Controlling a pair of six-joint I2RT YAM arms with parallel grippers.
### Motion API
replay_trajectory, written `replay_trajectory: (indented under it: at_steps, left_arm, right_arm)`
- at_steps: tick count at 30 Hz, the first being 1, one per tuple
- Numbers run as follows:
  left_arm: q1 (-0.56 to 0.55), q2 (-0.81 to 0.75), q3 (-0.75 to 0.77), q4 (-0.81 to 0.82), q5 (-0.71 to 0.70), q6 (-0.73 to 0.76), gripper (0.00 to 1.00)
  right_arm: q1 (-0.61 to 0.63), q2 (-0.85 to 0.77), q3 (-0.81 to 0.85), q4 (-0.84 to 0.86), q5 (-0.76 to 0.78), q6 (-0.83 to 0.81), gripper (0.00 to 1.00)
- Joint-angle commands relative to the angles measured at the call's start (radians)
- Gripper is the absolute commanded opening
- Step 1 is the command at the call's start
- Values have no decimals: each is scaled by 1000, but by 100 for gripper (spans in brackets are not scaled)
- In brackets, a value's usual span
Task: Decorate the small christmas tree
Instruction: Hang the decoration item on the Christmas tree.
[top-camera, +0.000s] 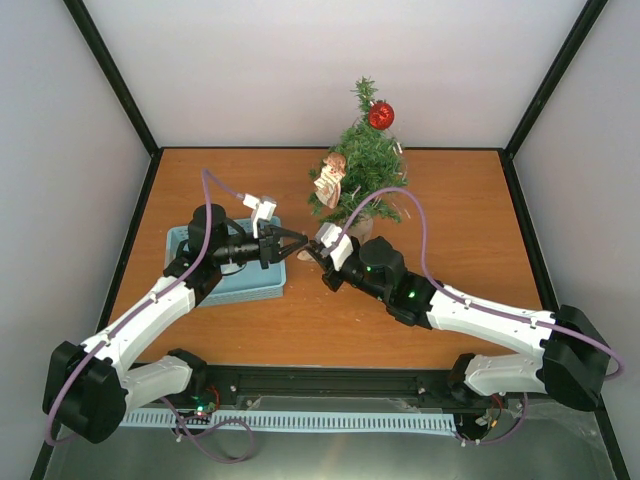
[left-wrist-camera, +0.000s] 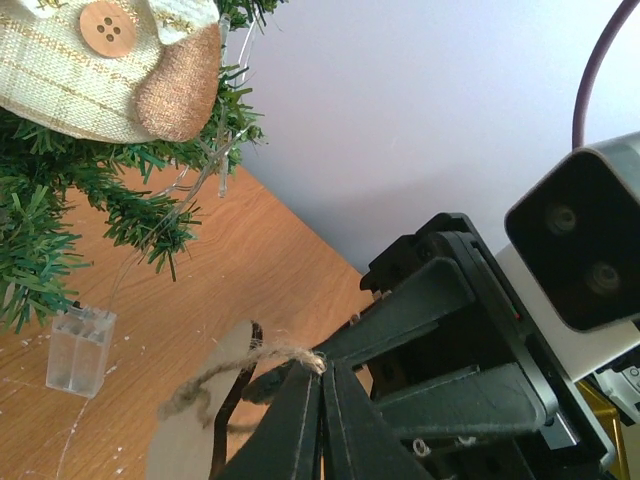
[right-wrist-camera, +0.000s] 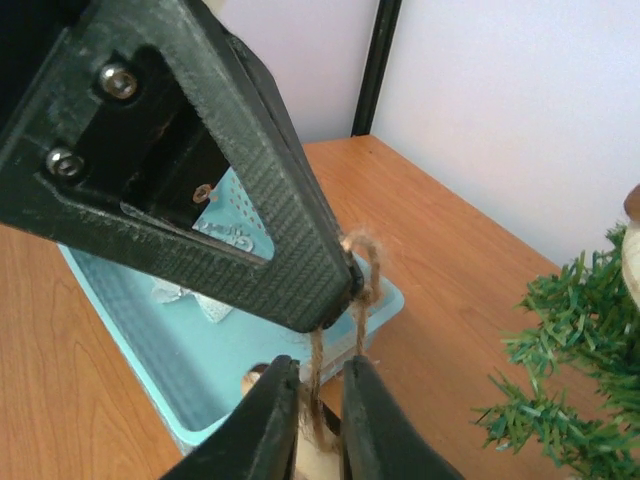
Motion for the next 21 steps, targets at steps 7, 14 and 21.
replay_trajectory:
  at_steps: [7,14,21]
  left_arm:
    - [5,6,23,49,-4,-37,1]
    - [5,-16,76,-73,-63,72,28]
    - [5,-99,53,-138,-86,378,53]
  right_arm:
    - [5,0,5,62,44,-19,3]
    - [5,-27,-15,46,23,-23,3]
    - [-1,-96,-45,-17,-14,-23,3]
